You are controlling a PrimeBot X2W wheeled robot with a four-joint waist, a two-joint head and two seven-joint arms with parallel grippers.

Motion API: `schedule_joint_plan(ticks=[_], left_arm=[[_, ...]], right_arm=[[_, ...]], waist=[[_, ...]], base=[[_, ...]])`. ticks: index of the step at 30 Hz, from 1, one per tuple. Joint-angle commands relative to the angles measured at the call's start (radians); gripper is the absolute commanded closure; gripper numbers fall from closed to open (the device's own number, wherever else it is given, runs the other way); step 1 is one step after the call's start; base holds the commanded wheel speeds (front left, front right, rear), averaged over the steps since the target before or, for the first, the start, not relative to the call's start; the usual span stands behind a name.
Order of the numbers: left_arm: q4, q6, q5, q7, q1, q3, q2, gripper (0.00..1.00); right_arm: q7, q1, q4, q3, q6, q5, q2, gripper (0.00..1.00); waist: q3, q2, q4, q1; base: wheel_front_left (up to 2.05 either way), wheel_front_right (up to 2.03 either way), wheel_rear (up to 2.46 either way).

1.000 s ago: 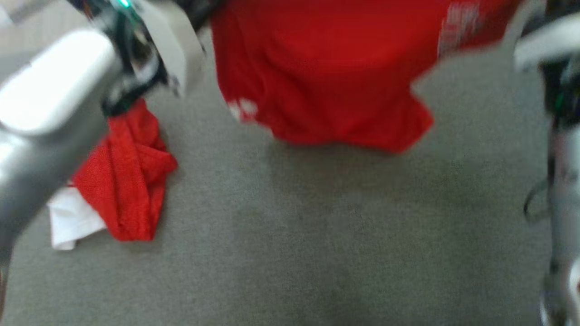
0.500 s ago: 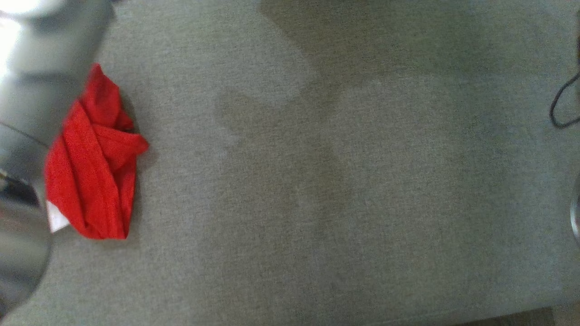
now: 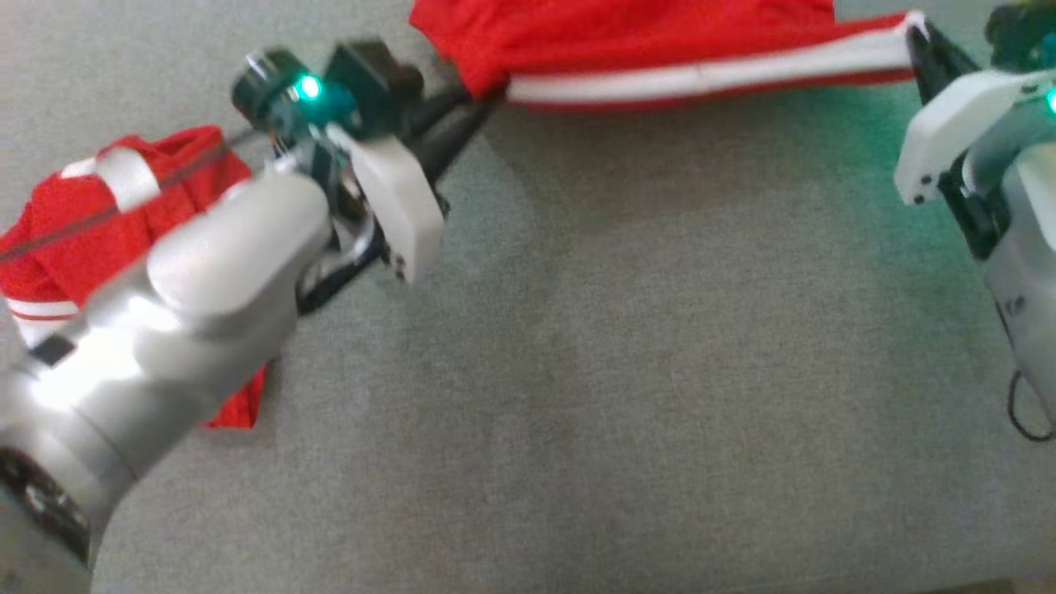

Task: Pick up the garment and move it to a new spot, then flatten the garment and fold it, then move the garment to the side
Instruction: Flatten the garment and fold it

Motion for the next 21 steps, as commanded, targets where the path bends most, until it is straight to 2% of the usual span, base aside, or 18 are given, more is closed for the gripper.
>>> schedule_joint_plan(ticks=[1, 6, 11, 21], left_arm=[[-0.041, 0.002, 0.031, 0.013, -0.001, 0.032, 0.034, 1.0], [-0.103, 0.002, 0.098, 0.035, 0.11, 0.031, 0.035, 1.0], [-0.091, 0.002, 0.146, 0.017, 0.195, 0.031, 0.013, 1.0], [-0.087, 0.017, 0.135, -0.008, 0.331, 0.031, -0.02, 1.0]], right_arm=[[0.018, 0.021, -0.04, 0.035, 0.007, 0.047, -0.034, 1.0], [0.081, 0.095, -0.112, 0.126, 0.007, 0.184, -0.105, 1.0], [0.129, 0.17, -0.199, 0.19, 0.007, 0.297, -0.178, 1.0], [0.185, 0.311, -0.313, 0.228, 0.007, 0.423, -0.286, 1.0]], waist=[[-0.022, 0.0, 0.003, 0.0003], [-0.068, 0.0, 0.003, 0.0003], [-0.117, 0.0, -0.003, 0.0003], [-0.209, 0.0, -0.038, 0.0003]], base=[[0.0, 0.0, 0.0], [0.0, 0.0, 0.0], [0.0, 0.0, 0.0], [0.0, 0.0, 0.0]])
